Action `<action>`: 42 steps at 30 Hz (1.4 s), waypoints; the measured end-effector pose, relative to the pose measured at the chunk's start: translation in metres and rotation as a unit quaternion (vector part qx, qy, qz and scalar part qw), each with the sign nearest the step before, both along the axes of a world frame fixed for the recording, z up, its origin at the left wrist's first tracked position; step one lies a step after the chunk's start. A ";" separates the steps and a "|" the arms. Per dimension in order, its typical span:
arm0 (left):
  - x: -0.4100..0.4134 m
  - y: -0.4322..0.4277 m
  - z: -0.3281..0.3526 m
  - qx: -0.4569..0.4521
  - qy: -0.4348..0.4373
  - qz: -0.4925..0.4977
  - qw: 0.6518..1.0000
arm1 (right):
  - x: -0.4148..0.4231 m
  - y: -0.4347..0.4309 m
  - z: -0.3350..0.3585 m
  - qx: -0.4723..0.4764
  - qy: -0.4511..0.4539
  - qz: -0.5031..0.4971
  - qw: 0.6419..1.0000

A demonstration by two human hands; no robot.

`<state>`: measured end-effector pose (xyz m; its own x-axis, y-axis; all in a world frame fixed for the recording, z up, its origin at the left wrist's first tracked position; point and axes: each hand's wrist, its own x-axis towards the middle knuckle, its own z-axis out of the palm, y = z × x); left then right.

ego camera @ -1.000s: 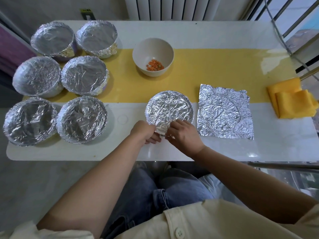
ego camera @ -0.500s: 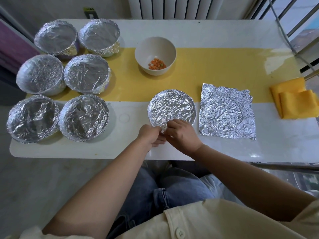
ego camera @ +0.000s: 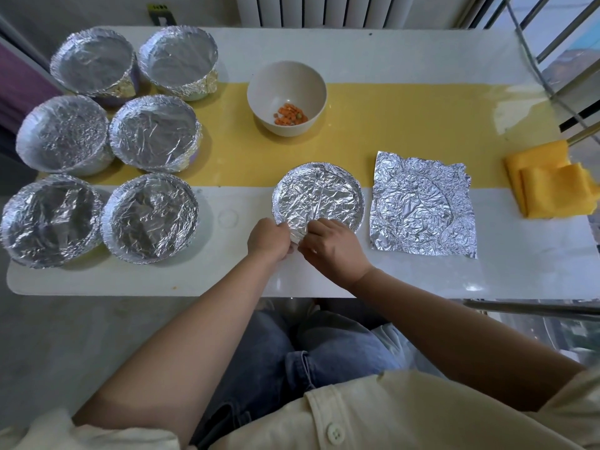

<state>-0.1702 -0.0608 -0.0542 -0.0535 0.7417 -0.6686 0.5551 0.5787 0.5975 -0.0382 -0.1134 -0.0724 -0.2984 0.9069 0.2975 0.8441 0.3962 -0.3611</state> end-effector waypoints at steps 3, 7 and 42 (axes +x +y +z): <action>-0.005 0.012 -0.001 0.000 0.021 -0.024 0.999 | 0.000 -0.001 0.001 -0.021 -0.004 0.020 1.000; -0.013 0.022 0.001 0.003 0.020 -0.031 0.999 | 0.013 -0.004 0.002 -0.036 -0.023 0.006 0.999; 0.000 -0.015 0.010 -0.083 -0.067 0.003 0.994 | 0.031 -0.005 0.003 -0.014 0.007 0.035 0.999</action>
